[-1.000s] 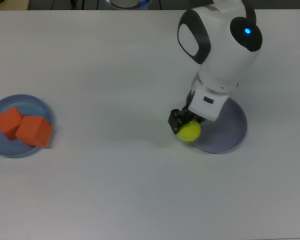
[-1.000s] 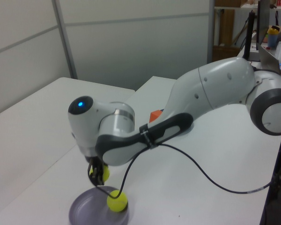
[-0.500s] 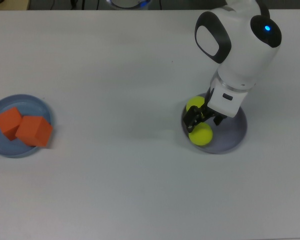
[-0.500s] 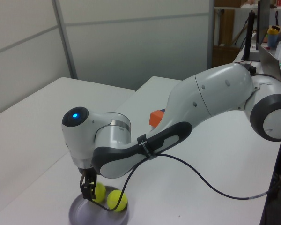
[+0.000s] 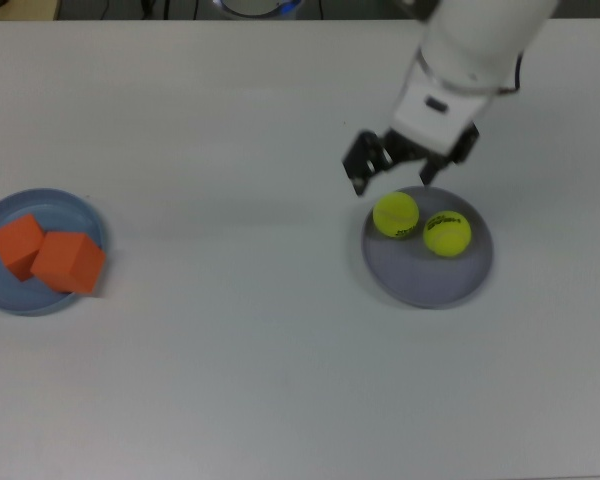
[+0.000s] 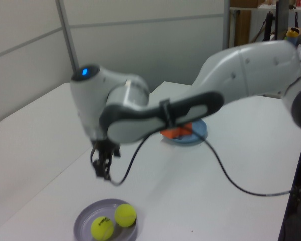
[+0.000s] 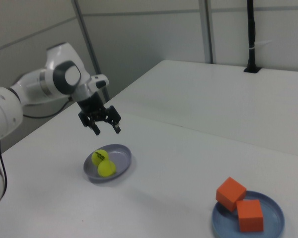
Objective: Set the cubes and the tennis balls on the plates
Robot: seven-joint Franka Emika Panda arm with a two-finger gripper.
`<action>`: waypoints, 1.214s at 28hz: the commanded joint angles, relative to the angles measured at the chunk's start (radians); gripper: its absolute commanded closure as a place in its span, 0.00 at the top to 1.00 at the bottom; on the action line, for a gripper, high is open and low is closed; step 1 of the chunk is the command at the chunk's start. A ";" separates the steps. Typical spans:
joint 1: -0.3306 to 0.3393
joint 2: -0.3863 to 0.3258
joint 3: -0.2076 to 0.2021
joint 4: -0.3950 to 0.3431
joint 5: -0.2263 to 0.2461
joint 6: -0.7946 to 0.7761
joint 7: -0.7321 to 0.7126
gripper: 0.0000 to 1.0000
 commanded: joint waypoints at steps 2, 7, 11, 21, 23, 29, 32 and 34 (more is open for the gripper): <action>-0.040 -0.127 -0.081 -0.037 0.093 -0.107 -0.094 1.00; -0.067 -0.193 -0.194 -0.037 0.223 -0.173 -0.156 1.00; -0.067 -0.210 -0.261 -0.034 0.243 -0.259 -0.148 1.00; -0.092 -0.263 -0.325 -0.010 0.239 -0.302 -0.156 1.00; -0.103 -0.267 -0.325 -0.010 0.237 -0.303 -0.157 1.00; -0.158 -0.338 -0.325 -0.011 0.251 -0.337 -0.163 1.00; -0.165 -0.336 -0.325 -0.011 0.248 -0.349 -0.159 1.00; -0.182 -0.333 -0.325 -0.010 0.250 -0.353 -0.162 1.00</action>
